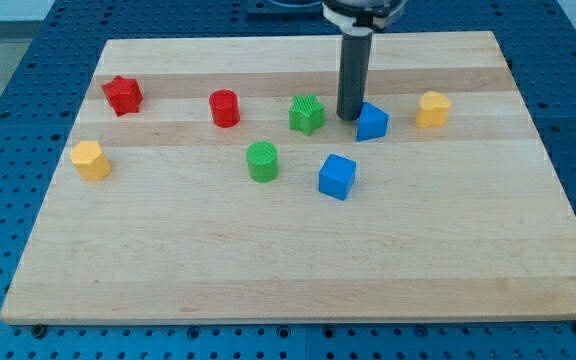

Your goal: Move the blue triangle closer to the blue cube

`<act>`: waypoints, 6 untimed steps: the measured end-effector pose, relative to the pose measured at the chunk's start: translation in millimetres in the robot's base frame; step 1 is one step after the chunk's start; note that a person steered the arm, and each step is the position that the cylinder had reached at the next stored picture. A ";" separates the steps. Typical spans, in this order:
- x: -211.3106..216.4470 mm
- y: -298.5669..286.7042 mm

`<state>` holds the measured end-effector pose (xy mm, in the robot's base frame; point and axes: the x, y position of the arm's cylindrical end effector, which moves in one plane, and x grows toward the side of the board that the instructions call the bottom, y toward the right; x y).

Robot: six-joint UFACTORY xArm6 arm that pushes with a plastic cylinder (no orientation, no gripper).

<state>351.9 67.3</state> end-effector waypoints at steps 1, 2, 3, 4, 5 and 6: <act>8.8 17.7; 52.1 19.9; 75.7 20.0; 51.2 19.9; 22.7 25.2; 37.2 57.3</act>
